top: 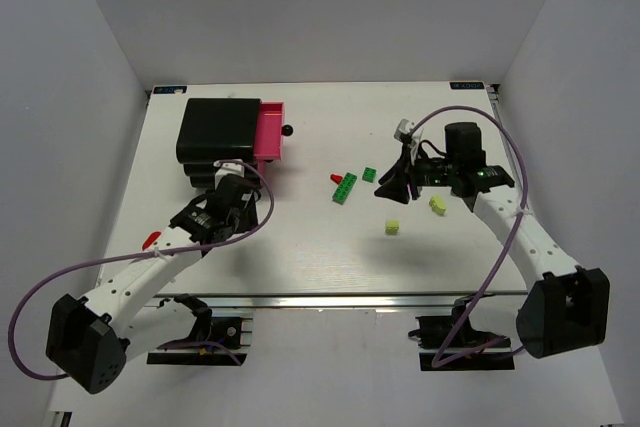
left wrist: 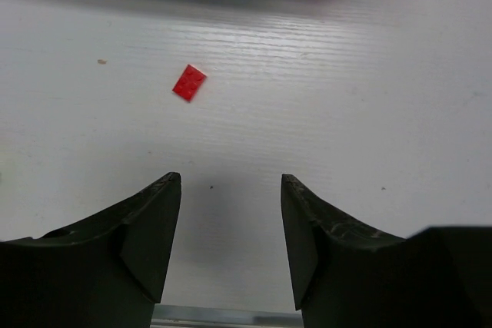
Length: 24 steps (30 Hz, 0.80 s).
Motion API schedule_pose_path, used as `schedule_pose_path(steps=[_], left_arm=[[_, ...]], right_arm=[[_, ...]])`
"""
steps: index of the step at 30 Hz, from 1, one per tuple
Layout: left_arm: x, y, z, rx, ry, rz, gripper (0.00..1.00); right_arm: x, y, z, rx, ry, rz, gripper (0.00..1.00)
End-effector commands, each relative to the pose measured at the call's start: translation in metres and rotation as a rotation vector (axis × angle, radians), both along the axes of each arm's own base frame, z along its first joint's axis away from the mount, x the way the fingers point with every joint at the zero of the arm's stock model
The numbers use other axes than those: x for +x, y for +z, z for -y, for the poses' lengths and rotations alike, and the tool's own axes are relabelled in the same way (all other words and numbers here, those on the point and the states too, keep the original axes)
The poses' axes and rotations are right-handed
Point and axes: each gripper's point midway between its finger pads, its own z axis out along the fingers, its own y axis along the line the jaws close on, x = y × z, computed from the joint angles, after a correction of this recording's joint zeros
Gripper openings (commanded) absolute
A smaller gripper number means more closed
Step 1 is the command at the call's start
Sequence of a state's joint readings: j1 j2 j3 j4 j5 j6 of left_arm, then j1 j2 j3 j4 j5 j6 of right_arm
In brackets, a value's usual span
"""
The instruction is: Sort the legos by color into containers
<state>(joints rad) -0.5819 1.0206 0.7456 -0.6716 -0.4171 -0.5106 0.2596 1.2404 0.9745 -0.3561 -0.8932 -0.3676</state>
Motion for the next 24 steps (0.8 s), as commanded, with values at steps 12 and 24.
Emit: schedule_pose_path(steps=[12,24], left_arm=[[0.039,-0.044,-0.021,-0.047,0.007,-0.126,0.6],[0.055,-0.078,-0.034,-0.025,-0.036,-0.203,0.61]], right_arm=[[-0.029,0.03,0.01,0.152,0.088,0.188,0.42],[-0.025,0.032,0.025,0.176,0.058,0.192,0.45]])
